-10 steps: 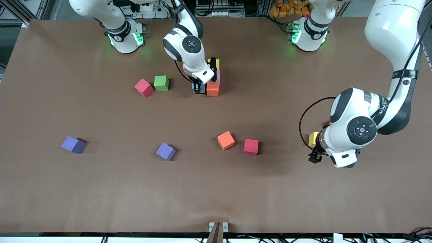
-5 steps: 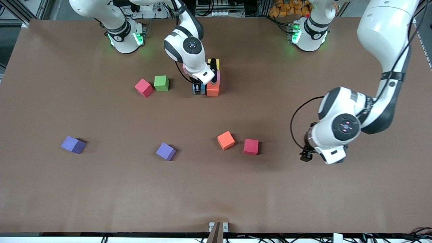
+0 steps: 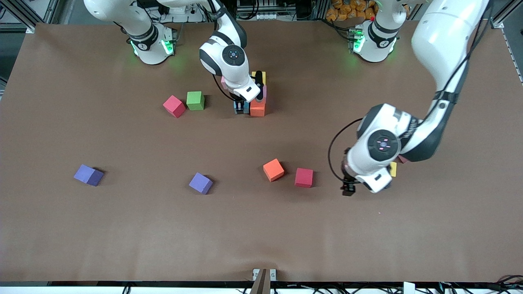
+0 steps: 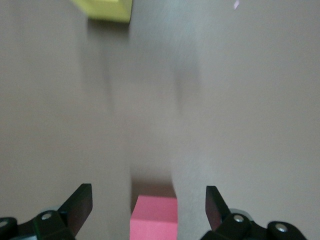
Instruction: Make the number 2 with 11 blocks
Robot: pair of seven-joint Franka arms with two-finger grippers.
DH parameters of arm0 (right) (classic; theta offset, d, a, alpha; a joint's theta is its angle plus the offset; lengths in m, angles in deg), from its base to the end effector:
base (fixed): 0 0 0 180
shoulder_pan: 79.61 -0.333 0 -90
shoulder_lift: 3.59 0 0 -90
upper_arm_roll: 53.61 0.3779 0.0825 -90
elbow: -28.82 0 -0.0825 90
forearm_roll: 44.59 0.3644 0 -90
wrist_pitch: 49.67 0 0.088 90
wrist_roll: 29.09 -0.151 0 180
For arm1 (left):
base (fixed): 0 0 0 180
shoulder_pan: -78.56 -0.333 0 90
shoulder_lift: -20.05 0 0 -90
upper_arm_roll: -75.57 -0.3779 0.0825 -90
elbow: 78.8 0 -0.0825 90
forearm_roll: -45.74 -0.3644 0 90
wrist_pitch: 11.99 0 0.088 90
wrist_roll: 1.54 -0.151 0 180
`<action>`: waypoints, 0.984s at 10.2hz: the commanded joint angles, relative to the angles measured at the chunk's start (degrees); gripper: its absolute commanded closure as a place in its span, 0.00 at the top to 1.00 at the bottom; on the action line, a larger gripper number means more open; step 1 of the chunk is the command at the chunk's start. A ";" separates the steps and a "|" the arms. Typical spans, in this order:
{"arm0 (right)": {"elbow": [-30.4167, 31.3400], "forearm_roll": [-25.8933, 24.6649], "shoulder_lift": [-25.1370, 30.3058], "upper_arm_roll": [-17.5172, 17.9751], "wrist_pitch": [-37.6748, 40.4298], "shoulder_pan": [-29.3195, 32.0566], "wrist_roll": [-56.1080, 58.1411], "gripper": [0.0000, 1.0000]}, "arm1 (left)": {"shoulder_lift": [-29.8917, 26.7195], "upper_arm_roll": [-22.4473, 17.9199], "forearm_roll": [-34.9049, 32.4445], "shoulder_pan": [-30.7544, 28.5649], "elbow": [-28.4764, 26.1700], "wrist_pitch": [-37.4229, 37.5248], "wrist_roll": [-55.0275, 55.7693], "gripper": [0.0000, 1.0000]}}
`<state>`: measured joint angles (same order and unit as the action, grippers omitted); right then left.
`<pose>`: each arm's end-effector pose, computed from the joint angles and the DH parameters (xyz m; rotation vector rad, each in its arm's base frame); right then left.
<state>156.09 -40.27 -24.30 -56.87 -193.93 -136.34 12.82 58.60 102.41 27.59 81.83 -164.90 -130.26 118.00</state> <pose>0.3275 0.4444 0.2360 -2.1712 -2.2470 0.1026 0.6649 -0.2817 0.3137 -2.2897 -2.1091 0.0303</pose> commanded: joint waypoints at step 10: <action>0.00 -0.02 -0.56 -0.52 -1.20 -1.20 -4.38 0.30 | 2.24 -2.06 -0.93 2.36 1.02 -3.45 6.85 1.00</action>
<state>156.09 -40.24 -24.68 -56.88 -194.55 -136.69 9.53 61.49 100.58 27.58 84.15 -163.87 -133.52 125.74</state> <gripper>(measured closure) 0.436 0.000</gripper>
